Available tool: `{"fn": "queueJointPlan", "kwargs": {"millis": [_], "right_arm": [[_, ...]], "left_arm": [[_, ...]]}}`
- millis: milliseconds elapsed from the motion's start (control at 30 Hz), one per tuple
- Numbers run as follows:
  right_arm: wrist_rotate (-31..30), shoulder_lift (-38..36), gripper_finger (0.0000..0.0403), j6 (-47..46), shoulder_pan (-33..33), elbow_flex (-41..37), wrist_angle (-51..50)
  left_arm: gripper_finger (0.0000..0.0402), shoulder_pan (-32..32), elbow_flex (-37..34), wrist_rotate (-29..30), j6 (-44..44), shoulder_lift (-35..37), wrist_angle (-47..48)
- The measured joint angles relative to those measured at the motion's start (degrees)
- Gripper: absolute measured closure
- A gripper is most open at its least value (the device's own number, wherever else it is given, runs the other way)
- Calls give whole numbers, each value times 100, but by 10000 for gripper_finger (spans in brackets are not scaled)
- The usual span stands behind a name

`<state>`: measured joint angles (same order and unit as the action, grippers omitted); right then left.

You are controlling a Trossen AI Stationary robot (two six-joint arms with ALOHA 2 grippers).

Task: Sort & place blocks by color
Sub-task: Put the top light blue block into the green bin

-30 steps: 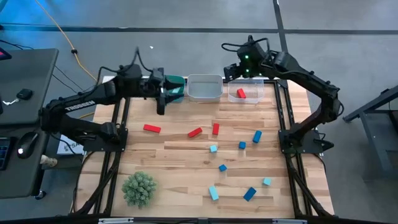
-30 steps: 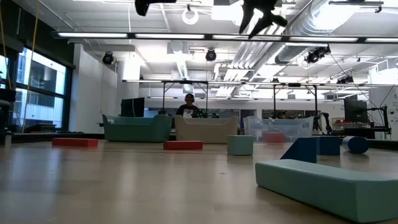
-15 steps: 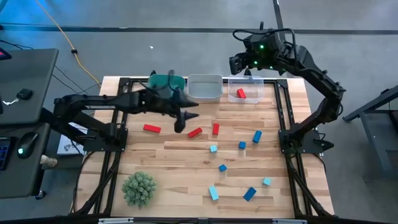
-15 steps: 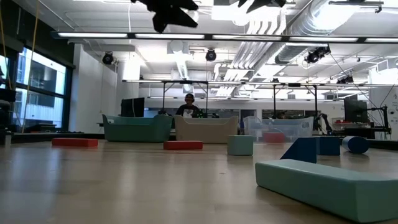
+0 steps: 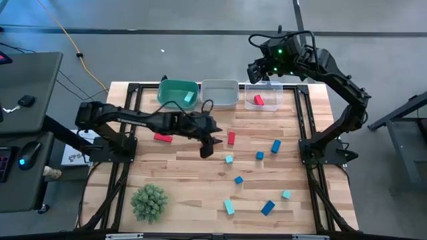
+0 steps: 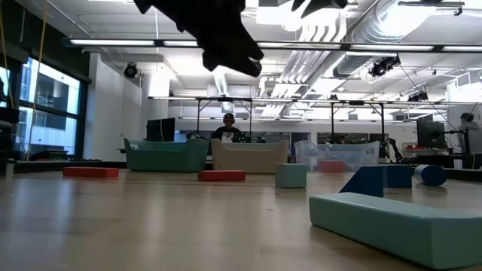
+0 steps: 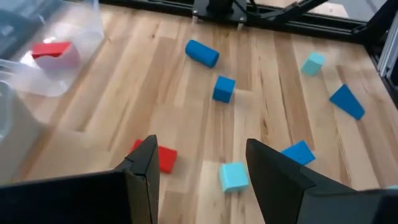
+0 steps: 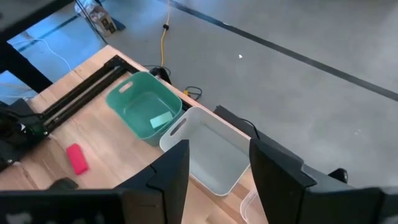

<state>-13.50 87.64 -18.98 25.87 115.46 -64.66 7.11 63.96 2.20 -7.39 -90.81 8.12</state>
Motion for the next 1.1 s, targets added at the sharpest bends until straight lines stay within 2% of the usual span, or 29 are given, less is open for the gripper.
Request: {"fn": "queueJointPlan", "kwargs": {"millis": [300,533,800,1100], "right_arm": [[-2,0,245,2,0,-4,-109],[-2,2,245,2,0,-7,-289],[-4,2,245,2,0,-9,-341],[-4,4,245,0,0,-9,-341]], "left_arm": [[241,-144,0,2,-608,-753,-590],[241,-257,0,16,-1162,-1211,-613],[241,-492,2,320,-1206,-1576,-663],[241,-578,2,503,-1216,-1591,-698]]}}
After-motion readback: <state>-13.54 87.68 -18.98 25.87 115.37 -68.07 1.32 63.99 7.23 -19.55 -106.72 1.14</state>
